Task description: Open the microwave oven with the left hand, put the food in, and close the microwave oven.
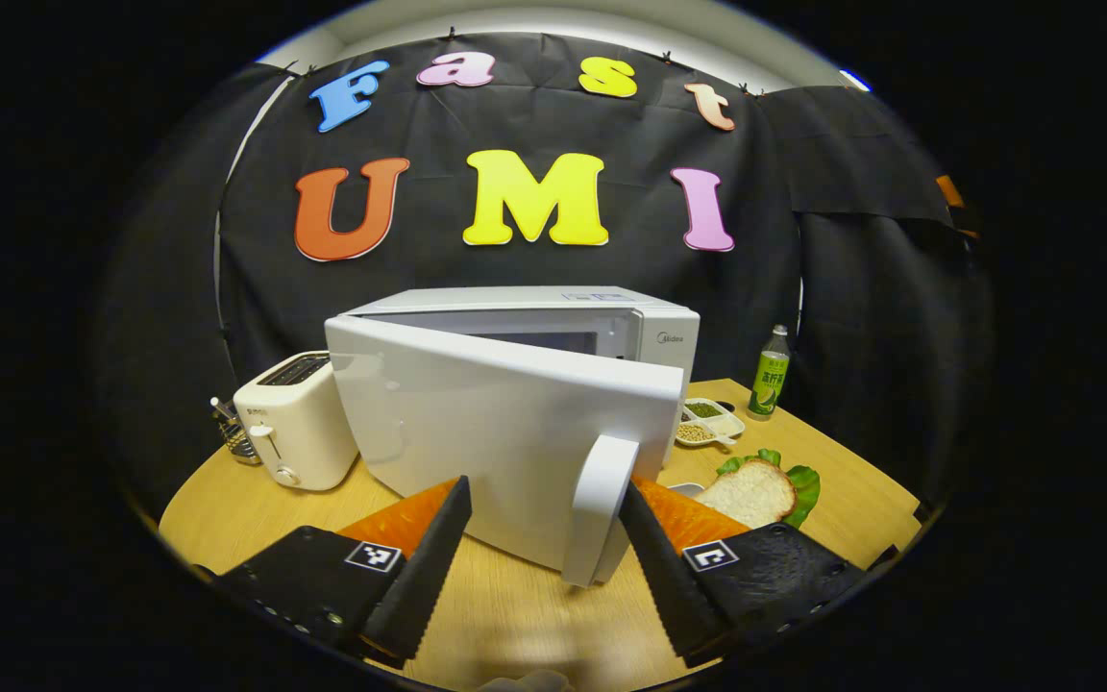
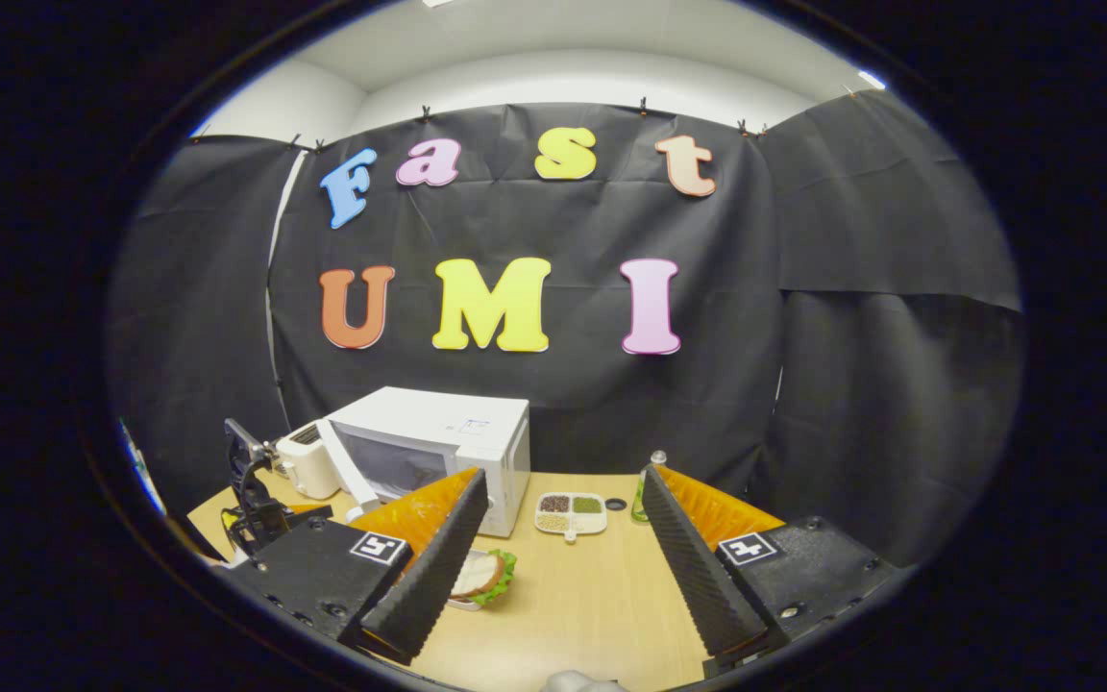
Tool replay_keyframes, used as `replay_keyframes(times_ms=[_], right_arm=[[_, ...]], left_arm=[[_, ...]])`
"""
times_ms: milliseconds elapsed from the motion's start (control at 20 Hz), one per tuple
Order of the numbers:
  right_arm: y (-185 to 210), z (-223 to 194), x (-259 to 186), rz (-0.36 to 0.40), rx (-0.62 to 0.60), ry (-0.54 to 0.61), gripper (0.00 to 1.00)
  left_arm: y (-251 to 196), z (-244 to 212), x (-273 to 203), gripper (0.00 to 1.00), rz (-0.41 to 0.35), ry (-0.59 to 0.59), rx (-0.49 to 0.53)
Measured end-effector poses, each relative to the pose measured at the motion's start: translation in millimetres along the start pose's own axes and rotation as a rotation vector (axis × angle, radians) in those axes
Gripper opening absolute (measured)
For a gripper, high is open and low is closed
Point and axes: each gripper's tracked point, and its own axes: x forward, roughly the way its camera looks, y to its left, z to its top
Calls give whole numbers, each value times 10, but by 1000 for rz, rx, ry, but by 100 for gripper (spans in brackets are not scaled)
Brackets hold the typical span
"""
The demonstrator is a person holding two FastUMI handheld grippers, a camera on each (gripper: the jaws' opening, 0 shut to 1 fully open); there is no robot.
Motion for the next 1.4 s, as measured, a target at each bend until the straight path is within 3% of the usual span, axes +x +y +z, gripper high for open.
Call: replay_keyframes(times_ms=[50, 100, 200, 500, 550, 600, 700, 900, 950, 1250, 1350, 1400], right_arm=[[15, -54, 5, 5, -6, 11, 96], [25, -71, -6, 10, -13, 13, 100], [71, -95, -36, 18, -25, 17, 96], [328, -210, -38, 71, -34, 36, 100], [377, -252, -26, 80, -34, 42, 96], [434, -284, -17, 94, -32, 47, 100], [528, -371, -5, 114, -28, 63, 96], [700, -492, 28, 148, -29, 90, 100], [719, -523, 44, 152, -33, 96, 96], [828, -691, 107, 162, -34, 118, 100], [820, -742, 153, 160, -37, 126, 96], [805, -772, 179, 158, -40, 132, 100]], left_arm=[[22, -29, -39, 88, 2, 13, -10], [59, -41, -114, 99, 8, 12, -12], [142, -50, -239, 98, 31, 10, -1], [495, -177, -626, 98, 95, 29, 4], [574, -191, -693, 98, 109, 32, 10], [653, -218, -765, 98, 125, 35, 17], [835, -252, -914, 98, 161, 43, 25], [1235, -344, -1168, 98, 239, 60, 20], [1323, -352, -1226, 98, 257, 63, 14], [1895, -473, -1500, 97, 363, 82, 9], [2070, -520, -1594, 97, 403, 94, -2], [2155, -537, -1644, 97, 420, 95, 3]])
